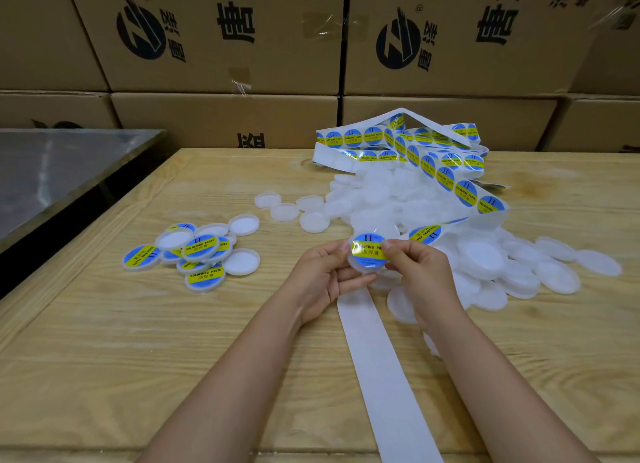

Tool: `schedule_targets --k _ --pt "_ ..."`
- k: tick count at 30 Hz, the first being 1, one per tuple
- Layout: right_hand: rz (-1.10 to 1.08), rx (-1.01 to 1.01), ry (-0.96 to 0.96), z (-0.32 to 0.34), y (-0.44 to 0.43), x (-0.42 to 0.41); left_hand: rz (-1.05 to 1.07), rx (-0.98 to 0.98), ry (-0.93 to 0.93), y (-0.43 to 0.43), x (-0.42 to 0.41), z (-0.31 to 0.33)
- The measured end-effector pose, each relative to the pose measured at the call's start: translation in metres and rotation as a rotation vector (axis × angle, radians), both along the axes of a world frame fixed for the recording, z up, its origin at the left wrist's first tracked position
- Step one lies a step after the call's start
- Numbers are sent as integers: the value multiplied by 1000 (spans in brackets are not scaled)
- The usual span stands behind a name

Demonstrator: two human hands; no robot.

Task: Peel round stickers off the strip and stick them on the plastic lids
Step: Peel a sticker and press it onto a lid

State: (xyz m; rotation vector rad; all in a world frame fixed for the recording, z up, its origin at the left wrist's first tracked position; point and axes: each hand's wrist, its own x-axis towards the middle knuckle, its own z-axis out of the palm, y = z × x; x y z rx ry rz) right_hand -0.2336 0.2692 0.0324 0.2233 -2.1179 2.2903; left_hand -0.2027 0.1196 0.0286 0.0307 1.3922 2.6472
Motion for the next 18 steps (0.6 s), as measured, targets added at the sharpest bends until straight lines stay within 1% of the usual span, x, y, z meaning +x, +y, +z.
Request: schedule_targets --k 6,18 --pt "-10 70 -2 1 2 0 3 -9 -3 0 0 0" --pt "-38 136 18 2 2 1 16 -78 40 2 0 0"
